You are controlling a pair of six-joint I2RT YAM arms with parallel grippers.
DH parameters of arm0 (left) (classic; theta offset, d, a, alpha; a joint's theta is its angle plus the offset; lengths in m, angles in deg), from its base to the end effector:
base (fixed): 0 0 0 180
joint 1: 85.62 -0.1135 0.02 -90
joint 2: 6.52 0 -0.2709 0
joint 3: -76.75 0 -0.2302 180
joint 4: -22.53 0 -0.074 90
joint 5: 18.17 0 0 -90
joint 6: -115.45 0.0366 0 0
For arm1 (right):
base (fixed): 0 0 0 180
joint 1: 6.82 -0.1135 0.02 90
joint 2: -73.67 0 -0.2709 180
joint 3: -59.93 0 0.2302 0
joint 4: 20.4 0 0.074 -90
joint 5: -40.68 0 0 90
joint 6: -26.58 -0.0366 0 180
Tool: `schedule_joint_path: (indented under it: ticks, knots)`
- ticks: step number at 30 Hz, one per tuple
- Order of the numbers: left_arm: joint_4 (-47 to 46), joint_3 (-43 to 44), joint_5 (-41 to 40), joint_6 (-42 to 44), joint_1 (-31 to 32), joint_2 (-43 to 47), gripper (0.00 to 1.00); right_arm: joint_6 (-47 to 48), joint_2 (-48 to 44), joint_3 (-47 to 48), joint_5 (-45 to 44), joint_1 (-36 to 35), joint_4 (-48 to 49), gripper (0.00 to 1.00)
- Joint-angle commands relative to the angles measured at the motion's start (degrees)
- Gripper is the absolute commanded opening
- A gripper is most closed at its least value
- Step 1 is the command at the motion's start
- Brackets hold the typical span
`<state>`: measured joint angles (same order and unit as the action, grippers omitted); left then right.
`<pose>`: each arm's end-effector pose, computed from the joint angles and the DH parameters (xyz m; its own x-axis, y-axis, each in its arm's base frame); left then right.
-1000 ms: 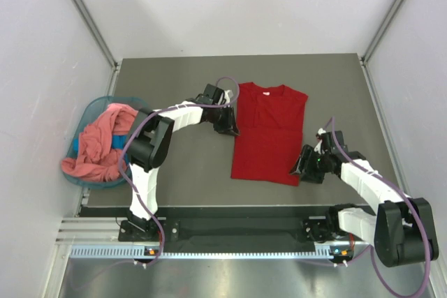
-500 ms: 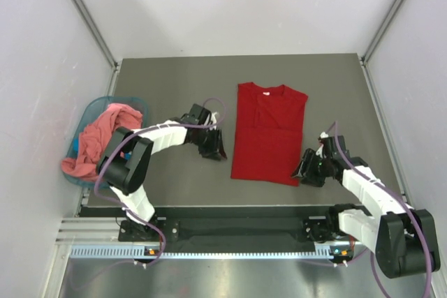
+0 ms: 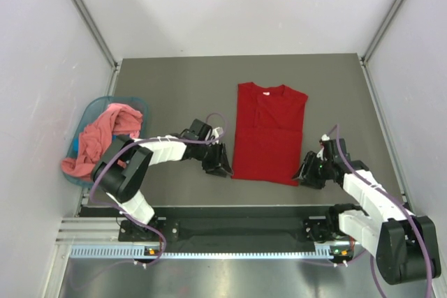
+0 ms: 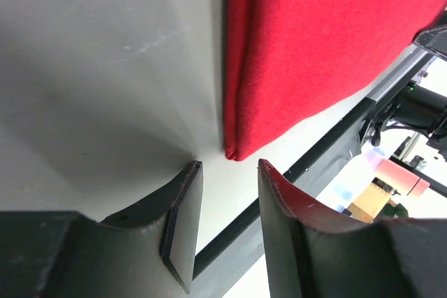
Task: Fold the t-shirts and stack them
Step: Fold the tshirt
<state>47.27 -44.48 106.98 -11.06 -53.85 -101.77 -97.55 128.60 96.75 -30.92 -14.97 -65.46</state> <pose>0.2269 -0.1653 0.1553 -0.9953 0.0442 -0.0867 0.0921 0.7160 -0.6920 0.1292 0.0302 0.1666 -0.8858 0.4110 -0.2156 0.2675 0.8318 0.4864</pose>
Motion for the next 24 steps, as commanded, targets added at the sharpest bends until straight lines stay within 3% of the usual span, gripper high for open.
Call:
schedule_joint_path:
  ticks: [1,11,13,15,16,19,20,24]
  knots:
    - [-2.42,-1.73,-2.02,-0.84,1.28,0.85,0.43,-0.85,-0.97,-1.41,0.67,-0.47,-0.98,0.44]
    - [-2.95,-2.88,-4.74,-1.98,3.21,-0.82,0.43,-1.2,-2.03,-1.85,0.68,-0.82,-1.16,0.42]
    - [-2.95,-3.31,-5.62,-2.33,3.12,-0.73,0.43,-1.2,-2.29,-2.03,0.42,-0.74,-0.98,0.37]
    - [-2.95,-3.41,-6.06,-2.42,3.21,-0.65,0.37,-1.2,-2.47,-2.38,0.24,-0.74,-1.07,0.29]
    - [-2.86,-3.49,-5.8,-2.51,3.21,-0.73,0.31,-1.2,-2.47,-2.47,0.15,-0.82,-0.98,0.18]
    - [-2.95,-3.4,-5.1,-2.42,3.47,-1.26,0.04,-1.12,-2.99,-2.12,0.15,-0.74,-1.07,0.0]
    - [-2.86,-3.41,-4.75,-2.42,3.65,-1.09,0.0,-1.11,-3.08,-1.85,0.07,-0.74,-1.51,0.0]
    - [-2.77,-3.76,-5.53,-4.26,5.32,1.37,0.0,-0.5,-5.62,0.07,-0.81,-0.74,-3.61,0.0]
